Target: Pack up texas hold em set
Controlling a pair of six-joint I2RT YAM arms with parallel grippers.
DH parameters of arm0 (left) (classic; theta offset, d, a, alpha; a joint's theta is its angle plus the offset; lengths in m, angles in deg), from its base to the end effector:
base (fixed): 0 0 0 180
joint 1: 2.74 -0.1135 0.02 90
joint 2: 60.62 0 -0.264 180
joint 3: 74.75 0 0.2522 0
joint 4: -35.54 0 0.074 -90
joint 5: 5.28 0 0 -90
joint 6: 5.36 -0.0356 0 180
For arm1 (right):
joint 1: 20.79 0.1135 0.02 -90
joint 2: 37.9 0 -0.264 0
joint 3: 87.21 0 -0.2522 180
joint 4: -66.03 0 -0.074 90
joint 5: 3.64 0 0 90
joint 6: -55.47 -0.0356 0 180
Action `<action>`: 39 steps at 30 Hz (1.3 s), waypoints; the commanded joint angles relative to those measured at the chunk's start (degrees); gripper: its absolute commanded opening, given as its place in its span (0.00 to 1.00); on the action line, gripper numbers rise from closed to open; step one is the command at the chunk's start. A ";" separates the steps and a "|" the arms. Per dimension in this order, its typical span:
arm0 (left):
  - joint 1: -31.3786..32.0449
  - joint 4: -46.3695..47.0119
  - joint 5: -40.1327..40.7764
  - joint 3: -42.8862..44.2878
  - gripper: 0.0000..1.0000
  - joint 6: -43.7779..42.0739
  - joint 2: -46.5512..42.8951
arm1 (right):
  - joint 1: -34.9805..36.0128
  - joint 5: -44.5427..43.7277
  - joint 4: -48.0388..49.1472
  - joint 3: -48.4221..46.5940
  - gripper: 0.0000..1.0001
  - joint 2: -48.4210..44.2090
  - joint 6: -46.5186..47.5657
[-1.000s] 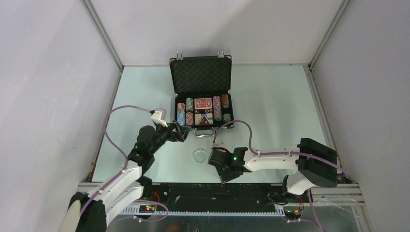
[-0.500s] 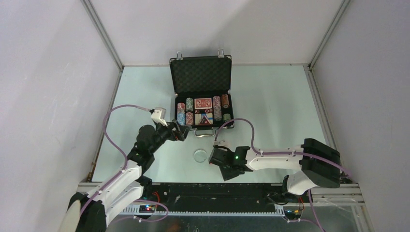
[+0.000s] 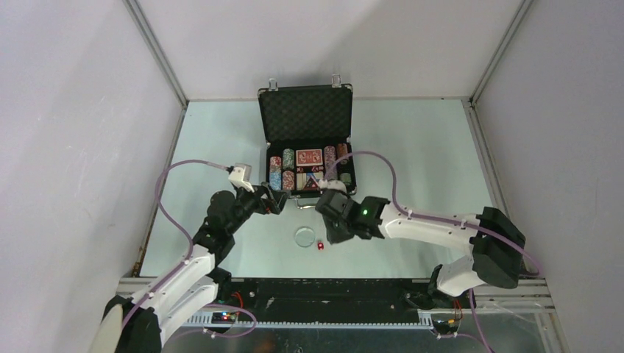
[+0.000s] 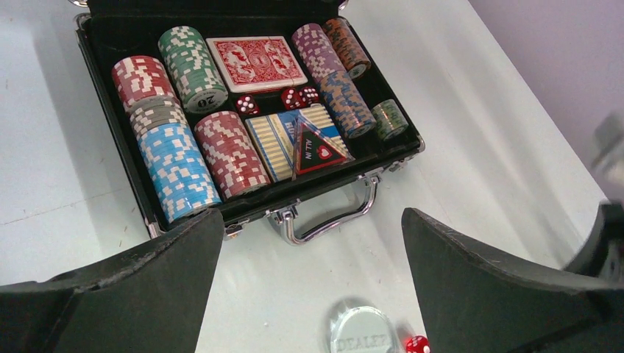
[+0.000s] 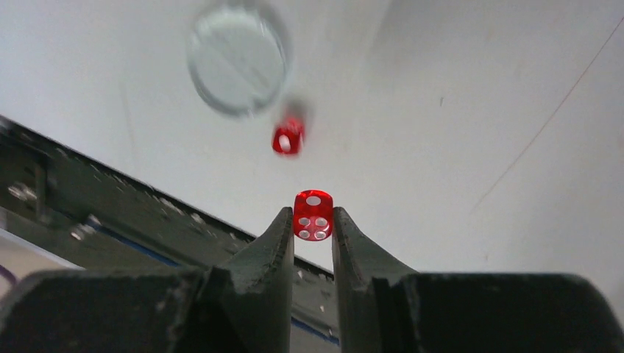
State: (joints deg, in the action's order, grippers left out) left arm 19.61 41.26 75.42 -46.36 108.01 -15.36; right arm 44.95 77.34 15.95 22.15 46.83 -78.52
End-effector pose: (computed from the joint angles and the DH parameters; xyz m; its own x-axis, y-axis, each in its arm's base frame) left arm 0.1667 -0.0748 0.2067 -0.3712 -0.2706 -0.8882 0.4081 0.8117 -0.4179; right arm 0.1234 0.2602 0.2167 -0.8720 -0.2653 -0.4115 -0.3708 0.9067 0.2011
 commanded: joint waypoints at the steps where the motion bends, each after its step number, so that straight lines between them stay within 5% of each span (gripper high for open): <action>1: 0.42 0.28 2.46 2.10 0.98 -1.45 -1.44 | -6.38 -0.28 7.73 -5.99 0.17 -0.46 6.76; 12: 0.42 -1.93 5.45 2.10 1.00 -1.52 -3.35 | -20.75 8.15 15.66 -27.19 0.15 19.74 10.53; 24: 0.41 -2.43 6.79 1.77 0.98 -1.37 -4.94 | -24.26 5.46 11.69 -45.95 0.18 39.44 7.40; 39: 0.43 -2.81 6.58 1.81 0.98 -1.44 -5.33 | -25.60 1.89 8.25 -48.49 0.20 45.54 4.92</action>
State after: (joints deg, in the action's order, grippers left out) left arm 19.65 37.46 81.56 -46.36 108.03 -20.19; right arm 20.03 81.36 25.33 -23.88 91.92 -72.88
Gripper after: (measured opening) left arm 0.981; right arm 0.239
